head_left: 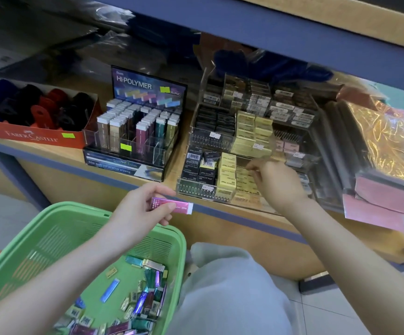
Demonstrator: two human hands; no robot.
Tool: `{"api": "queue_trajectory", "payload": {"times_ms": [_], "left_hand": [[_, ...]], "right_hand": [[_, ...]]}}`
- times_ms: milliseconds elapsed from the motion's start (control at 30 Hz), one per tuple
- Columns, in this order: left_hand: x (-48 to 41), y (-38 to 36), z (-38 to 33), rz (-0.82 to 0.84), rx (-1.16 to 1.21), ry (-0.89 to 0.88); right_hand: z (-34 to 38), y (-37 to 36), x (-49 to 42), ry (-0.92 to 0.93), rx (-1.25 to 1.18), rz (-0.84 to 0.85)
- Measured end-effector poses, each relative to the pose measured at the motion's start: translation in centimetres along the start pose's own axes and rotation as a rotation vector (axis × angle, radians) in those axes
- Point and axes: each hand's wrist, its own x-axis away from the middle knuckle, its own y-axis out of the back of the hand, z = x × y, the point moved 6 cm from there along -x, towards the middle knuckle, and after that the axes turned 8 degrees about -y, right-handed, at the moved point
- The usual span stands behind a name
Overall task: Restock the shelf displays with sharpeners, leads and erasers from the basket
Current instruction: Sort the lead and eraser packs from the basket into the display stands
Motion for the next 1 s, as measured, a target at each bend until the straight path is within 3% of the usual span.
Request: {"api": "queue_trajectory", "payload": {"times_ms": [100,233,300,533,800,1000], "left_hand": [[0.1,1.0,-0.5,-0.046,0.016,-0.039],[0.5,2.6,-1.6,-0.102,0.052,-0.132],[0.7,3.5,-2.4,-0.132,0.066,-0.194],[0.5,7.9,-3.4,-0.248,0.049,-0.279],[-3.1,11.2,-4.7,-0.274,-0.195,-0.448],[-6.6,12.5,-2.4,-0.191,-0.669,-0.493]], "right_hand": [[4.0,1.7,1.5,0.083,-0.312,0.008],[10.9,1.7,4.6,0.228,-0.585,0.317],[13.4,1.5,5.6,0.3,-0.63,0.361],[17.3,1.8,5.0,0.26,-0.793,0.351],[18.3,2.8,0.9,0.13,-0.84,0.266],[18.2,3.5,-3.7,0.127,-0.611,-0.015]]}}
